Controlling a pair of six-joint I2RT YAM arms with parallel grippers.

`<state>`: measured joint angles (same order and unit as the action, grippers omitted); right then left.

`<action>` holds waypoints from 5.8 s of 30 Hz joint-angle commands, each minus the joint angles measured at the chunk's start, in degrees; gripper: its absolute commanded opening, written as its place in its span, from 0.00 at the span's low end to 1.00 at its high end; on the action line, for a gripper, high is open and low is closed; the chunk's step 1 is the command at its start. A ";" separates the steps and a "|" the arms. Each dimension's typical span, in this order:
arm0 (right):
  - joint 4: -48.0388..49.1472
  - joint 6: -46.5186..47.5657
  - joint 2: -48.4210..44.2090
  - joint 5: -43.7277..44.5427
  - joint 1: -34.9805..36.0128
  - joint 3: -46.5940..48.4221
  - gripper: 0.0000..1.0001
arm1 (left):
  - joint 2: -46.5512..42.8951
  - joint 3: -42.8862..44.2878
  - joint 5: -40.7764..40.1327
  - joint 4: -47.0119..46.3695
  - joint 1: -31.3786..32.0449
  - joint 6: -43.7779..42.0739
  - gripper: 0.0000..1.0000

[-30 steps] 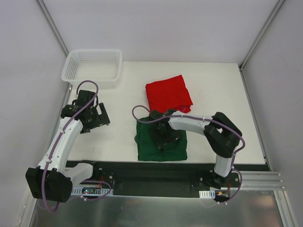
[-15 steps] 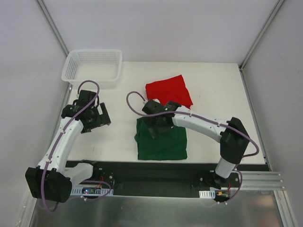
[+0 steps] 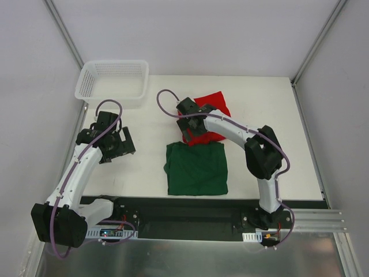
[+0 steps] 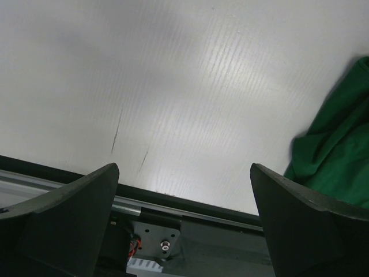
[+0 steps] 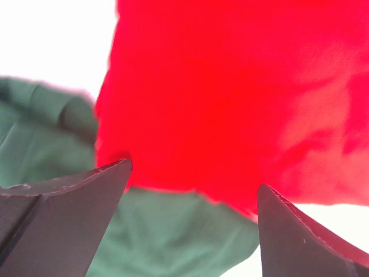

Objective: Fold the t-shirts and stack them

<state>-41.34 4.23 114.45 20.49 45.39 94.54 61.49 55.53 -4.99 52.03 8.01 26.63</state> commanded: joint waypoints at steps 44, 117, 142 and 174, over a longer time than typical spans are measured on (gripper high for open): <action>0.83 -21.54 23.10 -17.68 -8.83 24.90 0.96 | -1.29 -3.93 0.95 -3.87 1.92 0.79 0.99; 3.29 -23.83 11.05 -14.42 1.90 -4.55 0.96 | -1.99 -3.14 1.13 -3.87 5.52 2.46 0.99; -2.16 -15.31 -12.82 -1.78 -0.65 2.93 0.96 | -0.15 3.00 3.41 -2.73 9.39 2.55 0.99; 20.42 -14.07 -65.06 -49.67 -30.97 -69.58 0.96 | -11.31 -28.36 46.32 -40.17 10.89 13.09 0.99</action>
<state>-26.63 -9.87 49.74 -24.88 15.22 27.42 50.92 30.24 38.48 15.99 18.44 36.75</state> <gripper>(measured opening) 0.961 0.993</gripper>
